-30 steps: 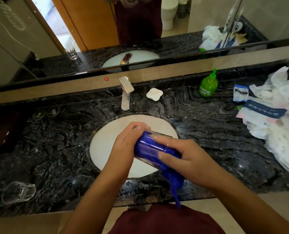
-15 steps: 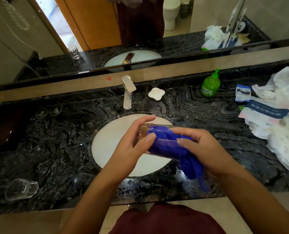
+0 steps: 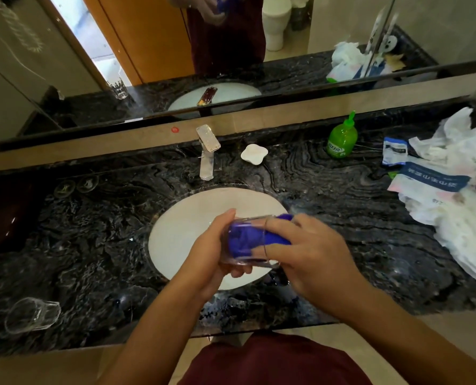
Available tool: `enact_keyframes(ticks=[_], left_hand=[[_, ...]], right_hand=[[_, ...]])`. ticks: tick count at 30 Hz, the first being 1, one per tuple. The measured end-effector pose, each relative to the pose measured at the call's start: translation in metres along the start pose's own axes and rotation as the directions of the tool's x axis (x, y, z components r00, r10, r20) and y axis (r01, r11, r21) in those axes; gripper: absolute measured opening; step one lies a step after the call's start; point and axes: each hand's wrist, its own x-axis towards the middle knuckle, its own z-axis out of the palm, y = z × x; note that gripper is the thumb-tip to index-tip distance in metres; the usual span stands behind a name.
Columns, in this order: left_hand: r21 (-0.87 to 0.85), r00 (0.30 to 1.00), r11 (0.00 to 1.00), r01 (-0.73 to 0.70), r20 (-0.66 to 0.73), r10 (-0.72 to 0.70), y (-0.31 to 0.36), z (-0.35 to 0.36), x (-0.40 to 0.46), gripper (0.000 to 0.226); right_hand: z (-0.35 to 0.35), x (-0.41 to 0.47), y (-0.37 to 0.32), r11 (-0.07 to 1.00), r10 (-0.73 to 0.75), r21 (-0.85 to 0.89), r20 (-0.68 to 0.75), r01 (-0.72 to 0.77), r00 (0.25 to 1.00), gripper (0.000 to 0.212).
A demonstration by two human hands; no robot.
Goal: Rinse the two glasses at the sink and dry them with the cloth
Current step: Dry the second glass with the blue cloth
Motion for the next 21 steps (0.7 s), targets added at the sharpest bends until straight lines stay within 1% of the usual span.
enact_keyframes(ticks=[2, 4, 6, 9, 11, 13, 15, 16, 17, 19, 20, 21], left_hand=[[-0.094, 0.995, 0.992, 0.081, 0.058, -0.075, -0.001, -0.001, 0.001, 0.056], [-0.152, 0.992, 0.982, 0.116, 0.064, -0.108, -0.001, -0.001, 0.001, 0.053], [-0.156, 0.991, 0.979, 0.131, 0.061, -0.123, -0.001, 0.0, -0.001, 0.053], [-0.074, 0.991, 0.989, 0.127, 0.042, -0.124, -0.002, 0.004, -0.003, 0.057], [-0.035, 0.991, 0.991, 0.129, 0.03, -0.128, -0.003, 0.009, -0.004, 0.059], [-0.019, 0.994, 0.994, 0.106, 0.021, -0.105, -0.003, 0.012, -0.005, 0.061], [0.008, 0.998, 0.998, 0.055, 0.005, -0.055, -0.001, 0.014, -0.004, 0.056], [0.022, 1.0, 1.0, 0.022, -0.001, -0.022, 0.0, 0.015, -0.004, 0.053], [0.037, 1.0, 0.999, -0.014, -0.002, 0.014, 0.002, 0.015, -0.004, 0.052], [0.076, 0.997, 0.994, -0.076, -0.006, 0.077, 0.003, 0.016, -0.005, 0.054], [0.102, 0.995, 0.99, -0.096, -0.013, 0.098, 0.003, 0.016, -0.005, 0.054], [0.134, 0.993, 0.985, -0.11, -0.021, 0.114, 0.002, 0.016, -0.005, 0.054]], right_hand=[[-0.005, -0.001, 0.008, 0.999, -0.002, 0.035, -0.138, 0.007, 0.99, 0.036], [-0.007, -0.005, 0.012, 0.998, 0.013, 0.064, -0.209, 0.0, 0.978, 0.036], [-0.005, -0.006, 0.007, 0.995, 0.051, 0.091, -0.209, -0.032, 0.977, 0.039], [-0.002, -0.004, 0.007, 0.984, 0.151, 0.121, -0.161, -0.133, 0.975, 0.05], [0.0, -0.003, 0.007, 0.966, 0.234, 0.153, -0.163, -0.21, 0.958, 0.051], [0.005, -0.004, 0.005, 0.927, 0.349, 0.223, -0.219, -0.302, 0.911, 0.058], [0.01, -0.007, 0.002, 0.875, 0.458, 0.307, -0.27, -0.376, 0.847, 0.067], [0.012, -0.007, 0.0, 0.867, 0.474, 0.322, -0.29, -0.381, 0.832, 0.066], [0.014, -0.007, -0.001, 0.867, 0.474, 0.326, -0.301, -0.377, 0.828, 0.06], [0.016, -0.006, -0.001, 0.873, 0.469, 0.302, -0.306, -0.382, 0.828, 0.038], [0.016, -0.006, -0.001, 0.869, 0.48, 0.295, -0.299, -0.398, 0.825, 0.03], [0.015, -0.005, 0.0, 0.859, 0.496, 0.301, -0.286, -0.414, 0.82, 0.029]])
